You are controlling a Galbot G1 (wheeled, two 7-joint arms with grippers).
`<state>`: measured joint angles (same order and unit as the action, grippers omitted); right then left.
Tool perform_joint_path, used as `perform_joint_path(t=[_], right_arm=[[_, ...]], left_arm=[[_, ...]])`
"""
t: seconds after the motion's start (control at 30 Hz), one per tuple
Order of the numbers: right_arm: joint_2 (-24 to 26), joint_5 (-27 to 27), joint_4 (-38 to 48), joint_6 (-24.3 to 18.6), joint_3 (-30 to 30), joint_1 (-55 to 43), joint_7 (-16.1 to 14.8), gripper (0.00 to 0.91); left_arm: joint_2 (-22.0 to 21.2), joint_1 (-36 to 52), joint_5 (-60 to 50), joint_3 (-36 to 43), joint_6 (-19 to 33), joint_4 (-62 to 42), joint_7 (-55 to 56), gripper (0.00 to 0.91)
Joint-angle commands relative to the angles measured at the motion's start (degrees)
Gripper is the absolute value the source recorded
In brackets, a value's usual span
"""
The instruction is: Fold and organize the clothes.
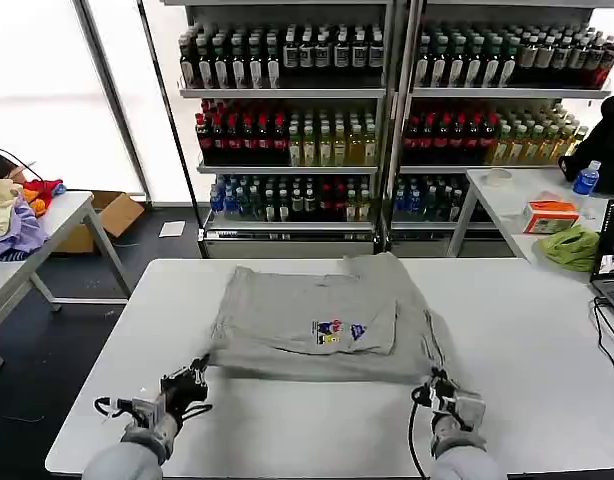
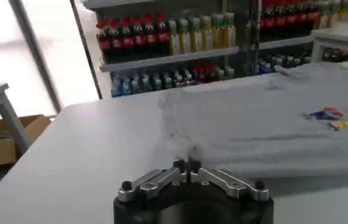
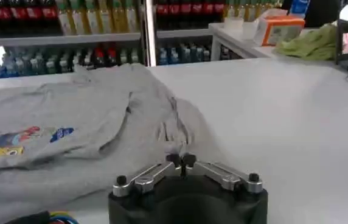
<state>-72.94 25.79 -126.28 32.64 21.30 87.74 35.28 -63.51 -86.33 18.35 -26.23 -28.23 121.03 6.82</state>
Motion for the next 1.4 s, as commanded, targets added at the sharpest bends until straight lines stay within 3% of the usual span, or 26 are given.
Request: perform_joint_path(t=[0.03,0.37,0.4,0.43,0.47,0.5,0.53,0.73,0.97,1.2,1.4], right_arm=[[-0.3,-1.3,-5.1,-0.6,0.5,8.5,0.8,0.000],[1.9,-4.8,-6.9,-0.1,3.2,13.1,0.9,0.000],[2.0,-4.8,-6.6,-0.1,3.3,12.9,0.9,0.292],[2.0,-4.8,-6.3,-0.1,3.5,12.6,1.0,0.907],[2.0,-4.9,-6.1,0.0,3.5,12.4,1.0,0.907],[1.9,-4.8,-5.8,0.5,3.5,12.2,1.1,0.907],[1.9,-5.1,-5.7,0.5,3.3,12.3,1.0,0.907],[1.8,-6.9,-4.9,0.4,2.7,13.2,0.8,0.907],[1.4,-5.0,-11.1,0.5,5.5,12.6,1.2,0.907],[1.3,0.9,-9.0,0.5,12.1,3.0,-0.4,0.907],[3.6,3.9,-1.0,-0.4,12.9,-9.8,-3.9,0.907]], left_arm=[[0.5,-11.8,-0.5,-0.4,-0.1,9.3,0.7,0.000],[0.6,-18.7,-3.1,-1.0,0.3,11.3,0.7,0.000],[0.4,-18.8,-3.3,-1.0,0.3,10.9,0.7,0.000],[0.3,-18.8,-3.5,-0.9,0.3,10.5,0.7,0.010],[0.2,-19.0,-3.6,-0.9,0.2,10.3,0.6,0.151],[0.2,-19.4,-3.8,-0.8,0.1,9.9,0.6,0.474],[0.1,-19.6,-3.8,-0.7,0.1,9.7,0.6,0.907],[-0.8,-20.1,-3.2,-0.5,-0.7,9.1,1.0,0.907],[-1.1,-21.2,-2.4,-0.8,-0.5,15.1,0.2,0.907],[-0.5,-13.2,1.8,-4.4,-2.7,17.8,0.3,0.907],[4.3,-3.5,5.1,-6.9,-3.6,12.2,-3.6,0.907]])
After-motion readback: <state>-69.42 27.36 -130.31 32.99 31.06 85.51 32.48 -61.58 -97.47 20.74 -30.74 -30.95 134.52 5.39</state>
